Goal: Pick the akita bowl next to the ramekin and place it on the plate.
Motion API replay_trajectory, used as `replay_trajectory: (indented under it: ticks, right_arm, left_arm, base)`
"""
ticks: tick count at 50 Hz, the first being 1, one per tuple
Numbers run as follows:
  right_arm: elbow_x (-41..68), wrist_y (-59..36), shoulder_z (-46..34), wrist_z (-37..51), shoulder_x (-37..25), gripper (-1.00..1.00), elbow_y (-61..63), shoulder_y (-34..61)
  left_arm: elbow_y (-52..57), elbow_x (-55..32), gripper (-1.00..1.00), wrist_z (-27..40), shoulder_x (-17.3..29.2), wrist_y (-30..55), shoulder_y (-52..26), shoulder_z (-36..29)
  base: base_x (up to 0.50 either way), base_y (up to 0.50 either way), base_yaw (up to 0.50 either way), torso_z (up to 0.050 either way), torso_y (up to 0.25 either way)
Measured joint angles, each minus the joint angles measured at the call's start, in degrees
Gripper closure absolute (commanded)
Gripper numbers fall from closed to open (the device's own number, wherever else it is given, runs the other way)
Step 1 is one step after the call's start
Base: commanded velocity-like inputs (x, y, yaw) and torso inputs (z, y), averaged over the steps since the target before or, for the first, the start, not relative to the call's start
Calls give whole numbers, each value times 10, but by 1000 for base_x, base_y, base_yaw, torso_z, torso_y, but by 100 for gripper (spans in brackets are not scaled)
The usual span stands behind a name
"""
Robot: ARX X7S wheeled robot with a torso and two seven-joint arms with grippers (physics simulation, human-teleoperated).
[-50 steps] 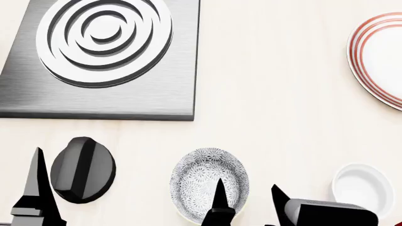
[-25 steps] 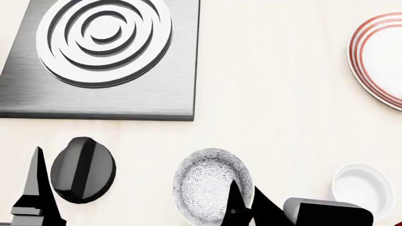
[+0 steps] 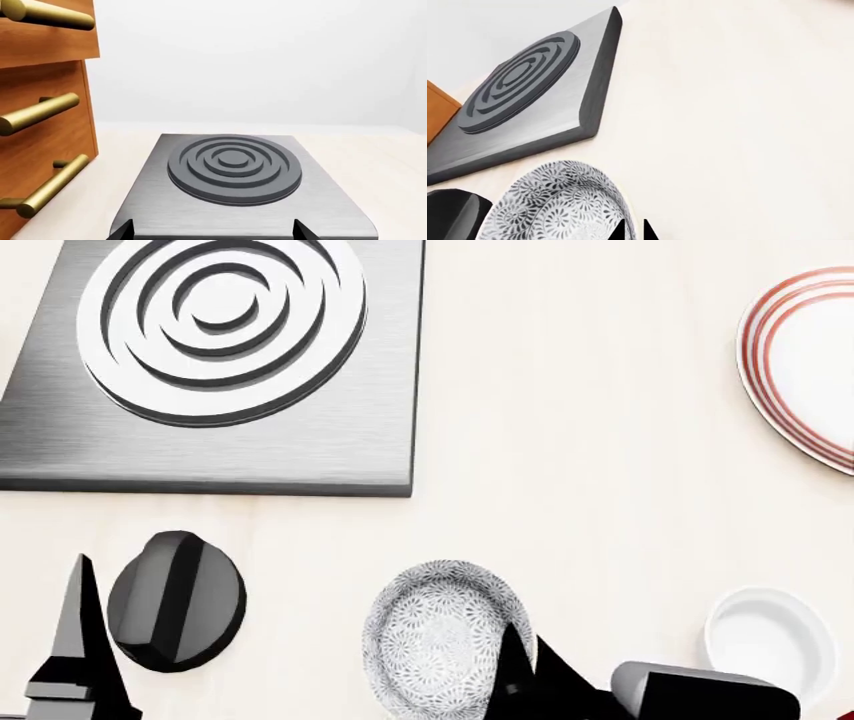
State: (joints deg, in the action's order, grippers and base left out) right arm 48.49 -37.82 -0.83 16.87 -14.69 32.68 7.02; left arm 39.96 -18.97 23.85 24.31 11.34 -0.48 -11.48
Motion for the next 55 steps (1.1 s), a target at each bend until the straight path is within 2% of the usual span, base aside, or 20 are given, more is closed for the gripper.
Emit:
replay_trajectory:
  ticks: [29,55]
  right_arm:
    - [71,-25,21,48,-12,100,61,11]
    - [180,-78,46,117,-36,100,51,118]
  left_arm:
    - [-1,0,-100,4,3,-5,3,-5]
    - [7,-8,-100,9,7,1,-3,-5]
  base:
    - [0,0,0,0,0]
    - [0,0,0,0,0]
